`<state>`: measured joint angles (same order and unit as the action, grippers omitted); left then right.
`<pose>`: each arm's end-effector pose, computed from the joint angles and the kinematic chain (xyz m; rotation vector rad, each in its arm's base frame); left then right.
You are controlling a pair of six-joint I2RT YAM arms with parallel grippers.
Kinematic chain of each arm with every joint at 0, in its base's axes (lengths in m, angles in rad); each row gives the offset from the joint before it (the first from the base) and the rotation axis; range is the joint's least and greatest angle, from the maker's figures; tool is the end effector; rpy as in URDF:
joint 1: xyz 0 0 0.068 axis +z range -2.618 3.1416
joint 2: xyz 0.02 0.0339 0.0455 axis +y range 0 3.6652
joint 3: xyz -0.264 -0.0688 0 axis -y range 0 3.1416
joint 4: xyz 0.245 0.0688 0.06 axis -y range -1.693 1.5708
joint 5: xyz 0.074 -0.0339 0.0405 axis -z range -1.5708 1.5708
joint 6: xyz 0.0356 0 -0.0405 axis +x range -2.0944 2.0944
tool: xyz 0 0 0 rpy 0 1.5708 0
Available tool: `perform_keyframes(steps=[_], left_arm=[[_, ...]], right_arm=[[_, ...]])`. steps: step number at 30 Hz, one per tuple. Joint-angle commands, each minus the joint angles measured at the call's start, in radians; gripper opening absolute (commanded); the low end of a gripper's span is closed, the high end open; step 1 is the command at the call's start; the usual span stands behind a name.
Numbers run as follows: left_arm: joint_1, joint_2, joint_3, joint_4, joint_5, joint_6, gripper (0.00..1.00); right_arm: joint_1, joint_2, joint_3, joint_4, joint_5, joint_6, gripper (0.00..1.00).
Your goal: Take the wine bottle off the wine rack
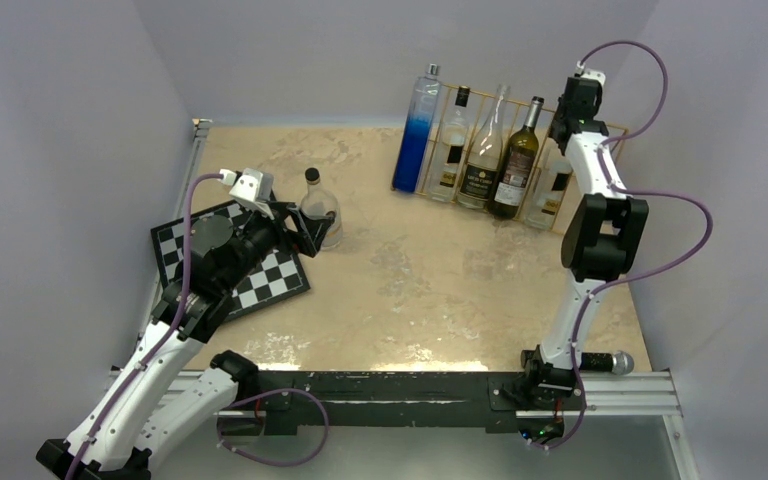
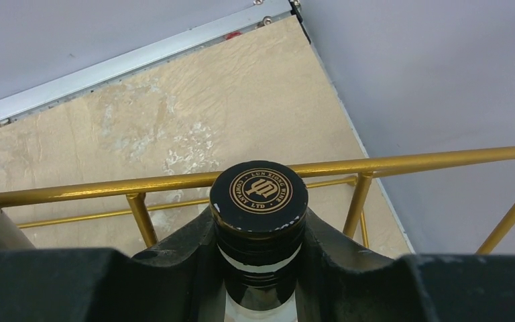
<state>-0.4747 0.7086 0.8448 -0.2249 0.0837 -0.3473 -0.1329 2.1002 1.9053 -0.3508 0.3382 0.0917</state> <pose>0.1438 -0.0772 0.3683 0.1737 1.6970 -0.6886 0.4913 -0.0776 0.2969 0.4349 2.0599 -0.3820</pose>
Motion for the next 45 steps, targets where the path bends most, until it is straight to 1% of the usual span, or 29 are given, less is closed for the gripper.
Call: perform_keyframes(steps=[1, 8, 15, 21, 25, 32, 33, 38, 41, 45], left_arm=[[-0.007, -0.004, 0.037, 0.049, 0.013, 0.014, 0.98], [-0.006, -0.007, 0.034, 0.048, 0.0, 0.014, 0.98], [-0.007, -0.005, 0.03, 0.052, -0.002, 0.014, 0.98], [-0.006, -0.004, 0.028, 0.05, -0.021, 0.018, 0.98], [-0.006, -0.008, 0.024, 0.047, -0.046, 0.027, 0.98], [-0.006, -0.019, 0.018, 0.043, -0.079, 0.038, 0.97], [-0.006, -0.024, 0.016, 0.042, -0.102, 0.039, 0.97], [-0.006, -0.064, -0.001, 0.045, -0.189, 0.039, 0.96], [-0.007, -0.091, -0.009, 0.047, -0.235, 0.038, 0.96], [-0.007, -0.121, -0.02, 0.044, -0.298, 0.036, 0.96]], right_arm=[[0.005, -0.127, -0.032, 0.088, 0.005, -0.034, 0.0], [0.036, -0.253, -0.168, 0.213, 0.055, -0.078, 0.0], [0.054, -0.357, -0.248, 0.244, 0.075, -0.058, 0.0], [0.103, -0.445, -0.298, 0.259, 0.18, -0.087, 0.0], [0.125, -0.51, -0.33, 0.252, 0.219, -0.087, 0.0], [0.231, -0.613, -0.397, 0.23, 0.258, -0.086, 0.0], [0.244, -0.636, -0.416, 0.235, 0.258, -0.115, 0.0], [0.315, -0.756, -0.489, 0.213, 0.21, -0.108, 0.0], [0.362, -0.827, -0.549, 0.195, 0.108, -0.049, 0.0], [0.439, -0.907, -0.654, 0.252, -0.007, 0.005, 0.0]])
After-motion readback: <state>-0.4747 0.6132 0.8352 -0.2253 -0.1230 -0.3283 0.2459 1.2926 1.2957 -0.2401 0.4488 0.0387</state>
